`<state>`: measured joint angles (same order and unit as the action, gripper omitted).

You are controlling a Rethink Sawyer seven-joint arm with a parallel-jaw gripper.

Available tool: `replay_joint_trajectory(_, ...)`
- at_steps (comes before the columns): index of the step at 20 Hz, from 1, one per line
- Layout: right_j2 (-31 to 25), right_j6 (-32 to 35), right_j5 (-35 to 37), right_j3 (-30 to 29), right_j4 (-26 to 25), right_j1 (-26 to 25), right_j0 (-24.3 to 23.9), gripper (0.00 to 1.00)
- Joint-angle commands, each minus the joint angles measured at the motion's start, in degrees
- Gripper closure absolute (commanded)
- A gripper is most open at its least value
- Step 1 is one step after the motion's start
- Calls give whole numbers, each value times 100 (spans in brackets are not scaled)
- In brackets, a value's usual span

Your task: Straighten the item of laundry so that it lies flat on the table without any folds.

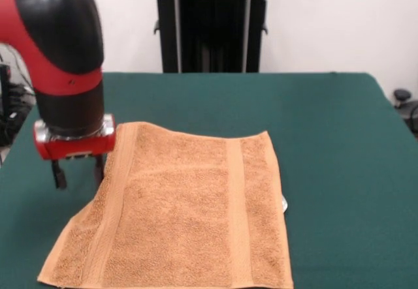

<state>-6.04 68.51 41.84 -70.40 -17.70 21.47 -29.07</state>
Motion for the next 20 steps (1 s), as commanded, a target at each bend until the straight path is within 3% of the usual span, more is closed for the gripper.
replay_joint_trajectory(1,400,1498,677,-1306,190,807,747,0)
replay_joint_trajectory(11,831,1720,991,-1649,604,1213,1133,0)
replay_joint_trajectory(20,1110,2228,447,-2186,1046,1177,1532,0)
